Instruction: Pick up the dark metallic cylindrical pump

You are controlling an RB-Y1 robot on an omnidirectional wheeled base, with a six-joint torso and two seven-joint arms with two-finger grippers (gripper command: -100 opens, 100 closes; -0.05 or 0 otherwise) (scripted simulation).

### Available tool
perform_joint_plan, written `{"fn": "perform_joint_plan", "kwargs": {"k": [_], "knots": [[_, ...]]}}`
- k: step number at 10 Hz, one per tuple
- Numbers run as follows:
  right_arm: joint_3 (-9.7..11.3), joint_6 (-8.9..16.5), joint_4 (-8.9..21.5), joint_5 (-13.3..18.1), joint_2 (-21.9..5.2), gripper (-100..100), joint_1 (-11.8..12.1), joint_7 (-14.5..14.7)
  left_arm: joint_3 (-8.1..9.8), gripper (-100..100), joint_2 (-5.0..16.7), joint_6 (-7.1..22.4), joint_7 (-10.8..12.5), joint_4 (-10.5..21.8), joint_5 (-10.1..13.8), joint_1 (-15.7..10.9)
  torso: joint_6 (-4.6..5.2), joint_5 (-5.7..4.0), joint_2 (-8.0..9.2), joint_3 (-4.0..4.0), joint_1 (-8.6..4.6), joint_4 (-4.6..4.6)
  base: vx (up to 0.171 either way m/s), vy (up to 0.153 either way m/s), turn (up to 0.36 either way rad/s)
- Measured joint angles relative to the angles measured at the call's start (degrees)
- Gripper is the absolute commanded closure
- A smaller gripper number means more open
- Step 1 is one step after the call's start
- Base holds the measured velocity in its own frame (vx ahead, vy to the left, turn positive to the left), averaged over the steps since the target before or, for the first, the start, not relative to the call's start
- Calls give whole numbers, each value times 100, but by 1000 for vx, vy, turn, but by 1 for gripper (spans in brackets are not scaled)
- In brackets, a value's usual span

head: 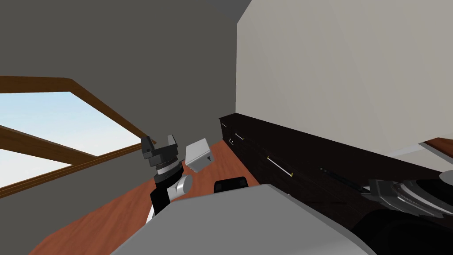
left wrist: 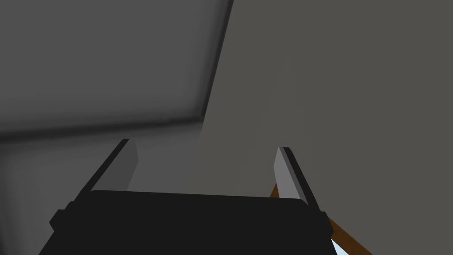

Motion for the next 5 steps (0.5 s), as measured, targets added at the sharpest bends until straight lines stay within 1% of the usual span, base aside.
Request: {"fn": "perform_joint_plan", "kwargs": {"k": [3, 4, 5], "knots": [[-33, 116, -264, -19, -226, 100, 136, -405, 0, 0, 0, 0, 0, 0, 0, 0, 6, 1, -5, -2, 3, -1, -90, -6, 43], [6, 182, -387, -9, -325, 100, 149, -570, 0, 0, 0, 0, 0, 0, 0, 0, 2, 2, -1, -1, 9, -1, -88, 11, 40], [19, 216, -444, -8, -371, 100, 155, -689, 0, 0, 0, 0, 0, 0, 0, 0, 7, 4, -2, 0, 11, 0, -32, 4, 7]]}}
